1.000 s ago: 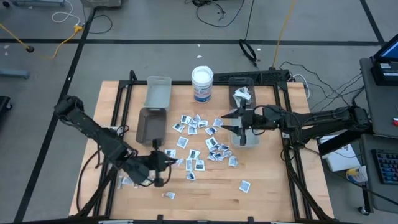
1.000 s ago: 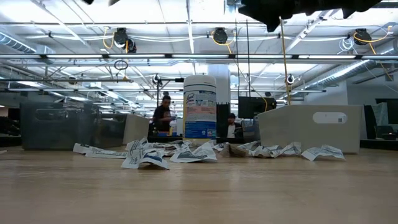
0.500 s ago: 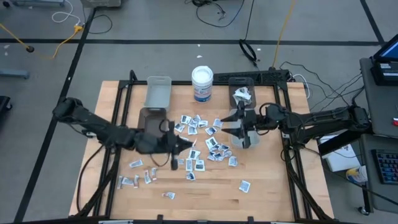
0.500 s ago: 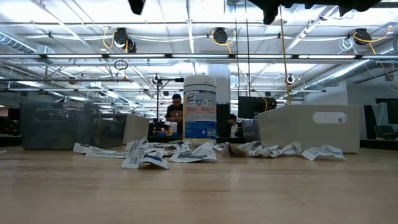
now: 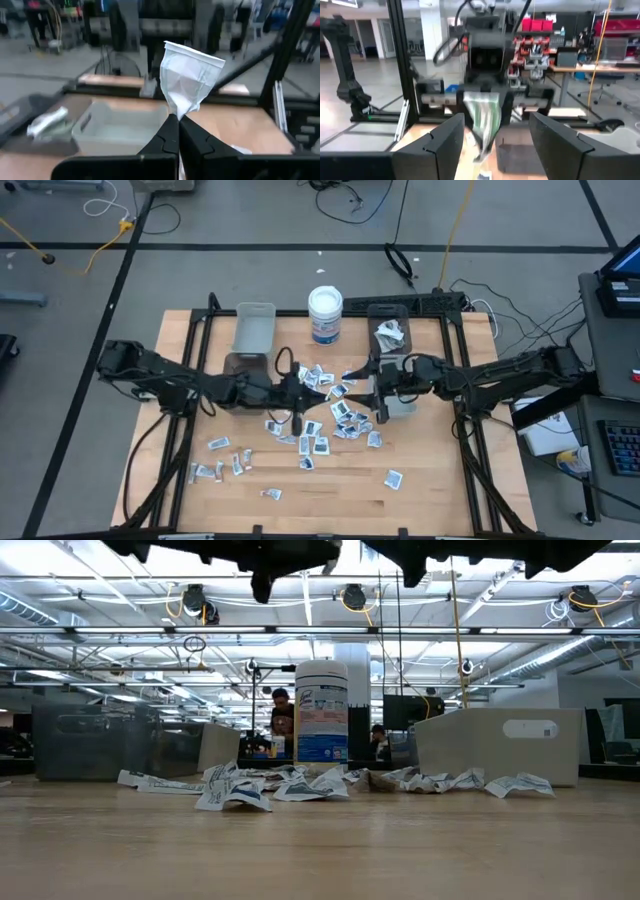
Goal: Pick & Place First Aid Supplies
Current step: Put the green bandage into the right black bin
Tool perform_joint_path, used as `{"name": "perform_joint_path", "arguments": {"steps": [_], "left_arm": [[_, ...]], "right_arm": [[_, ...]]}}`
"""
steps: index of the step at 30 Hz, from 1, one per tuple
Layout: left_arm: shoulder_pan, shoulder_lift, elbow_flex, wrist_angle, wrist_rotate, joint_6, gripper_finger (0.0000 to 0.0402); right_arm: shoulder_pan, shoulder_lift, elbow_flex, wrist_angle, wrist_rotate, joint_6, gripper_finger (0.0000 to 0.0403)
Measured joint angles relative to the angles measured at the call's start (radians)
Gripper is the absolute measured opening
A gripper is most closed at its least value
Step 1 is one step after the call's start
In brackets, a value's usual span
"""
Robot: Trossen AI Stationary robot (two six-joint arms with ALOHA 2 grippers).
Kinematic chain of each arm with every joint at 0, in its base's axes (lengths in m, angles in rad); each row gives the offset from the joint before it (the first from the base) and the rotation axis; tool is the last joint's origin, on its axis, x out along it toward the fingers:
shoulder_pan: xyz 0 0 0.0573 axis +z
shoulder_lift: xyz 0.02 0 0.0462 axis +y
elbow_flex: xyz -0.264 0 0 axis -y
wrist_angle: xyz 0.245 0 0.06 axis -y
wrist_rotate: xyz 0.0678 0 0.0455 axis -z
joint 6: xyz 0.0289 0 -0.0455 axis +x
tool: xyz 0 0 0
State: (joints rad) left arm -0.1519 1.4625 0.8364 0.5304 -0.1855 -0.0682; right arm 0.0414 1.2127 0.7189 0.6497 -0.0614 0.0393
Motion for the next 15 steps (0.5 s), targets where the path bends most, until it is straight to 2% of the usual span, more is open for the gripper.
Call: {"name": "perform_joint_path", "arguments": {"steps": [4, 8, 15], "left_arm": [[0.018, 0.043, 0.001, 0.090, 0.024, 0.005, 0.0000], [0.036, 0.061, 0.001, 0.090, 0.040, -0.013, 0.0000], [0.040, 0.086, 0.005, 0.121, 0.058, -0.019, 0.0000]], "right_arm": [[0.000, 0.033, -0.001, 0.003, -0.022, 0.006, 0.0221], [0.000, 0.056, 0.000, 0.023, -0.030, 0.014, 0.0220], [0.000, 0.097, -0.001, 0.051, -0.048, 0.043, 0.0189]]}}
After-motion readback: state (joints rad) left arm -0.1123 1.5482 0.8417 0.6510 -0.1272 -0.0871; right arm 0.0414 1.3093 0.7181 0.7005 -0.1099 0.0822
